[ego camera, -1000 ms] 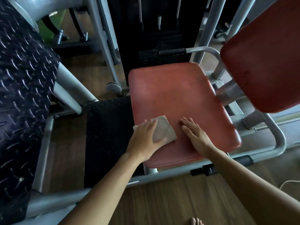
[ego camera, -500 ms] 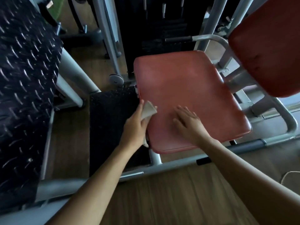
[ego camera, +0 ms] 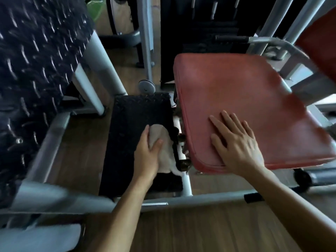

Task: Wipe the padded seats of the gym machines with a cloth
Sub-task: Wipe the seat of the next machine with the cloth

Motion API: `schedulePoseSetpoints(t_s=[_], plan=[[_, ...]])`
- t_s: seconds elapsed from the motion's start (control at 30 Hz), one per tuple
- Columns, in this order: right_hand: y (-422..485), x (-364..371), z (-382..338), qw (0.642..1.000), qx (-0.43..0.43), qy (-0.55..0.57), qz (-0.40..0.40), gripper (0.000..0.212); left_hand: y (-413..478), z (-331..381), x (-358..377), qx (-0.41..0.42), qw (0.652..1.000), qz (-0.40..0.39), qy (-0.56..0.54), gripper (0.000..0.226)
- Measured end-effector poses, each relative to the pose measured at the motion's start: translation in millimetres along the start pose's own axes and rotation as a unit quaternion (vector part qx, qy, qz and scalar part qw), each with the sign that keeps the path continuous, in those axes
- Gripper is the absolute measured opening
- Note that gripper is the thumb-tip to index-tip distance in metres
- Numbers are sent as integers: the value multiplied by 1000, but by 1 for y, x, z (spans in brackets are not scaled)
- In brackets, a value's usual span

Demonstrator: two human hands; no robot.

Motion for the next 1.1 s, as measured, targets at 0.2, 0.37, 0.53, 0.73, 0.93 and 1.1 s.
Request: schedulePoseSetpoints(t_s=[0.2,0.37,0.53,0.73,0.93,1.1], plan=[[-1,-3,-1,1000,14,2,13,64,14,-3,19,56,997,-3,-44,40],[-3,2,-3,1000,-10,-14,-14,72,23,-4,20,115,991,-2,-61,41],[-3,-1,-8,999,-30,2,28,69,28,-2,21,143,984,-41,-102,36],[-7,-10,-9,995,-14,30,96,51,29,3,47,140,962,-104,-212,40],[-7,-12,-11,994,-5,34,101,46,-3,5,81,37,928,-224,-295,44],[-8,-14,-10,993,-3,41,112,44,-12,-7,80,113,935,-230,-244,37]])
Point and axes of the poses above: each hand's wrist, its own y-axis towards the middle knuckle, its own x-axis out of the palm, z = x × y, the point moved 9 cm from there along y, towards the middle knuckle, and after that the axes turned 3 degrees about z, right-handed, at the moved point
